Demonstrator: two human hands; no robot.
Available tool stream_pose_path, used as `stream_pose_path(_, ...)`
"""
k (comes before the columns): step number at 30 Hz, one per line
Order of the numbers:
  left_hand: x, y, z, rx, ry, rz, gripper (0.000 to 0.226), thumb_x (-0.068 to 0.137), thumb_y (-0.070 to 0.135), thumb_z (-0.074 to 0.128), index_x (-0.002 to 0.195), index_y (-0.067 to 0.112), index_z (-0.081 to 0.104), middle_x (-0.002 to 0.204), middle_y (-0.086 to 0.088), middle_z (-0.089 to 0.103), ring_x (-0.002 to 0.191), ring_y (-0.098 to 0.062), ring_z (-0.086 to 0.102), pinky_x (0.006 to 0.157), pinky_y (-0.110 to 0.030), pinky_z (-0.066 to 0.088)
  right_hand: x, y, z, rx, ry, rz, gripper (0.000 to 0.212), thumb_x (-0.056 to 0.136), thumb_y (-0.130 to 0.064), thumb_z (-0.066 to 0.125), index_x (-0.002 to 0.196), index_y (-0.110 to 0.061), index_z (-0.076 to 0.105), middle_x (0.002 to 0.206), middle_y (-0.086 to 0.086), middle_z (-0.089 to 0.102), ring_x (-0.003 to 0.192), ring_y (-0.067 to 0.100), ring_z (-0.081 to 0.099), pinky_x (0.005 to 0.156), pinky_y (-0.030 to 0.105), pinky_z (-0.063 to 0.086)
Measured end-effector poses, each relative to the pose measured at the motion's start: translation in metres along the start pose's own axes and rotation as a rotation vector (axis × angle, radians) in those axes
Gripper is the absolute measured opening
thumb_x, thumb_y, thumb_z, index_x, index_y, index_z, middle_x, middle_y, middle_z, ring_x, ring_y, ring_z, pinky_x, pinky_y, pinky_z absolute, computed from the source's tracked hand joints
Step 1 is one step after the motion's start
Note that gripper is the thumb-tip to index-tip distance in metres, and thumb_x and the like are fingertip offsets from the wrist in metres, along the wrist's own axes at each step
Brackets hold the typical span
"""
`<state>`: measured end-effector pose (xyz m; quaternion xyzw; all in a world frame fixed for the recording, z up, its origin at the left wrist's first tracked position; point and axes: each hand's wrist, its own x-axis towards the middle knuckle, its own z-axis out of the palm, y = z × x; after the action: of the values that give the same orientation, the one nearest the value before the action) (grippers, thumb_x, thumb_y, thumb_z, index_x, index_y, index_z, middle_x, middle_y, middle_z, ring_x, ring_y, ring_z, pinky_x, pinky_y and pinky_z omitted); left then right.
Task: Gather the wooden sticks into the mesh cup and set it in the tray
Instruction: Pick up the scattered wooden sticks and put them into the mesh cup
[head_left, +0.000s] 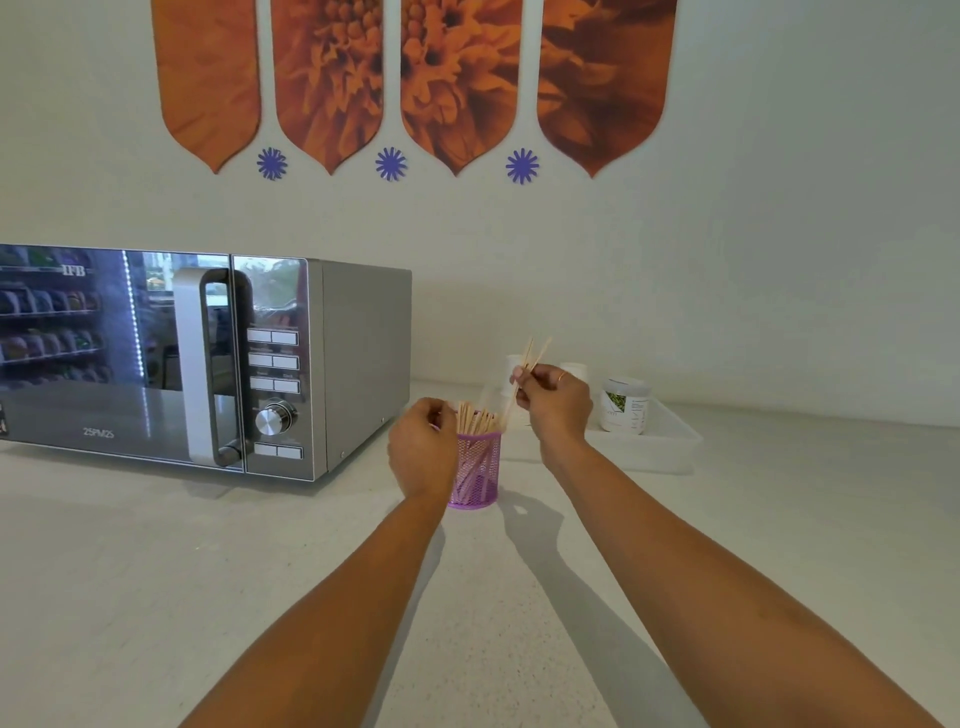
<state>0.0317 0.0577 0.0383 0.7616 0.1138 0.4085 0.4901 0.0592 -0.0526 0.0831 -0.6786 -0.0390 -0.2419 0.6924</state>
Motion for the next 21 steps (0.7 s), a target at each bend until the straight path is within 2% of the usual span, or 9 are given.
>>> stream_pose_path(2, 0.004, -0.005, -0.002, -0.052, 0.017, -0.096, 0.028, 0.097, 0.018, 0.047, 0.118, 0.007, 0.062, 0.119, -0.012, 0.067, 0.104, -0.025, 0.063, 0.088, -0.030, 0.049, -0.002, 0.000, 0.010, -0.016, 0.025, -0.028, 0.024, 0.088, -0.013, 0.064, 0.104, 0.003, 0.069, 0.100, 0.017, 0.072, 0.072, 0.020, 0.065, 0.064, 0.016, 0.051)
stream_pose_path(5, 0.009, -0.015, 0.001, -0.089, -0.094, -0.228, 0.033, 0.100, 0.018, 0.040, 0.126, 0.004, 0.055, 0.129, -0.014, 0.060, 0.116, -0.030, 0.057, 0.101, -0.038, 0.045, -0.005, 0.008, 0.024, -0.162, -0.016, -0.078, 0.023, 0.087, -0.015, 0.065, 0.101, 0.004, 0.070, 0.099, 0.019, 0.074, 0.087, 0.031, 0.072, 0.080, 0.036, 0.058)
stream_pose_path(6, 0.011, -0.020, 0.002, -0.120, -0.140, -0.274, 0.035, 0.101, 0.021, 0.037, 0.126, 0.003, 0.054, 0.130, -0.016, 0.058, 0.117, -0.032, 0.056, 0.102, -0.040, 0.044, -0.006, 0.010, 0.027, -0.218, -0.043, -0.099, 0.023, 0.087, -0.015, 0.065, 0.100, 0.004, 0.071, 0.098, 0.020, 0.074, 0.089, 0.032, 0.072, 0.083, 0.037, 0.057)
stream_pose_path(10, 0.015, -0.030, 0.001, -0.258, -0.277, -0.389, 0.050, 0.102, 0.035, 0.027, 0.128, 0.002, 0.054, 0.133, -0.018, 0.057, 0.123, -0.034, 0.053, 0.111, -0.046, 0.039, -0.011, 0.015, 0.031, -0.429, -0.118, -0.137, 0.026, 0.089, -0.017, 0.063, 0.105, 0.002, 0.071, 0.104, 0.018, 0.073, 0.095, 0.030, 0.069, 0.072, 0.022, 0.043)
stream_pose_path(17, 0.018, -0.032, 0.000, -0.307, -0.301, -0.399, 0.059, 0.100, 0.044, 0.026, 0.125, 0.001, 0.058, 0.129, -0.018, 0.061, 0.117, -0.033, 0.059, 0.102, -0.040, 0.046, -0.004, 0.024, 0.035, -0.555, -0.177, -0.093, 0.032, 0.087, -0.025, 0.065, 0.105, 0.001, 0.070, 0.105, 0.017, 0.073, 0.097, 0.030, 0.067, 0.068, 0.024, 0.038)
stream_pose_path(21, 0.015, -0.030, 0.004, -0.312, -0.325, -0.396, 0.060, 0.100, 0.044, 0.026, 0.123, -0.001, 0.060, 0.126, -0.019, 0.063, 0.114, -0.033, 0.062, 0.099, -0.038, 0.048, 0.001, 0.033, 0.031, -0.615, -0.151, -0.071, 0.038, 0.092, -0.030, 0.057, 0.112, 0.002, 0.063, 0.113, 0.019, 0.068, 0.108, 0.033, 0.061, 0.077, 0.029, 0.044)
